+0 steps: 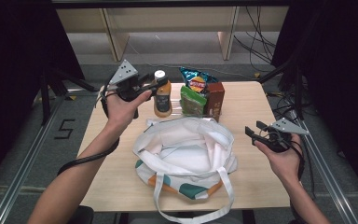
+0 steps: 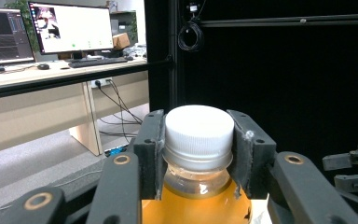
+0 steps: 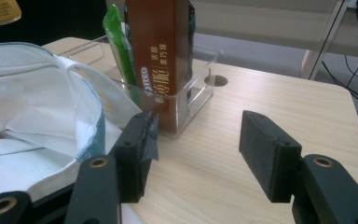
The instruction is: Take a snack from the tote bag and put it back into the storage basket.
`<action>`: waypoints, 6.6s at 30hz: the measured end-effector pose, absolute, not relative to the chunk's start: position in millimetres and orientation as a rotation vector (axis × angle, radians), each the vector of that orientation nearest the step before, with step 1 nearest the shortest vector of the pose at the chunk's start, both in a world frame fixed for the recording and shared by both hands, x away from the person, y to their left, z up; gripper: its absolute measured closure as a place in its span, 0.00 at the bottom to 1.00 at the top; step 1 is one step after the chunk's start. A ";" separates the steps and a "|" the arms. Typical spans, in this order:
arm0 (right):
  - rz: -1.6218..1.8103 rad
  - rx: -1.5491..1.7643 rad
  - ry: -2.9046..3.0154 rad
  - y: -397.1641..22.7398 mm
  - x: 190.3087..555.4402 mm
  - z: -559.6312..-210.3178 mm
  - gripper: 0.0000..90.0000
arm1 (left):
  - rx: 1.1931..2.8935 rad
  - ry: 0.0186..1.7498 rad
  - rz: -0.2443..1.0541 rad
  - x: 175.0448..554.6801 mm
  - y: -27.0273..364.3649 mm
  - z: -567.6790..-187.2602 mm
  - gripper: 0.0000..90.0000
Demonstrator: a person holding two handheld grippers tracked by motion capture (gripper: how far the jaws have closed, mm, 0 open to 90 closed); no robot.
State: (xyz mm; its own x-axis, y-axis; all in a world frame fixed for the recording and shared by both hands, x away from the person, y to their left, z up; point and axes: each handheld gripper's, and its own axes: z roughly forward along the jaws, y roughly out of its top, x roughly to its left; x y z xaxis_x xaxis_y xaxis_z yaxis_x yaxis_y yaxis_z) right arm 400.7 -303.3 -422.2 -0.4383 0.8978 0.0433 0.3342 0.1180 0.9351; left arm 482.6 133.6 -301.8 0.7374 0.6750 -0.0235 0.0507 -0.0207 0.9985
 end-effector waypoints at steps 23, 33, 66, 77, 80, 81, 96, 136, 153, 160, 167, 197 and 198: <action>1.315 1.197 1.851 -304.1 400.9 -421.7 0.51 | 1.531 0.629 0.572 503.1 131.8 -307.9 0.65; 1.311 1.194 1.869 -304.9 400.8 -421.1 0.51 | 1.535 0.640 0.580 511.4 131.4 -310.7 0.65; 1.299 1.169 1.880 -307.4 402.9 -421.8 0.51 | 1.554 0.682 0.593 538.4 130.9 -330.0 0.65; 1.314 1.166 1.881 -306.8 403.8 -422.2 0.51 | 1.565 0.690 0.574 544.9 130.6 -336.7 0.65; 1.305 1.164 1.877 -306.7 403.3 -421.8 0.51 | 1.565 0.695 0.574 546.4 130.2 -337.7 0.65; 1.302 1.164 1.878 -306.8 403.2 -421.7 0.51 | 1.565 0.695 0.574 546.4 130.2 -337.7 0.65; 1.306 1.168 1.877 -306.0 402.5 -421.8 0.51 | 1.581 0.702 0.582 552.9 126.8 -341.1 0.65; 1.313 1.188 1.879 -305.1 402.1 -422.6 0.51 | 1.626 0.707 0.580 566.5 122.2 -358.4 0.65; 1.320 1.187 1.880 -304.6 402.1 -423.0 0.51 | 1.635 0.725 0.578 571.4 121.5 -365.0 0.65; 1.317 1.210 1.880 -303.9 401.5 -422.7 0.51 | 1.638 0.735 0.574 573.7 122.4 -369.8 0.65; 1.323 1.174 1.881 -305.0 402.9 -423.3 0.51 | 1.644 0.744 0.571 574.9 122.8 -373.1 0.65; 1.312 1.182 1.889 -304.7 402.8 -424.3 0.51 | 1.676 0.768 0.555 575.6 123.7 -391.2 0.65; 1.305 1.190 1.887 -304.7 402.0 -423.8 0.51 | 1.680 0.767 0.558 575.5 124.0 -391.8 0.65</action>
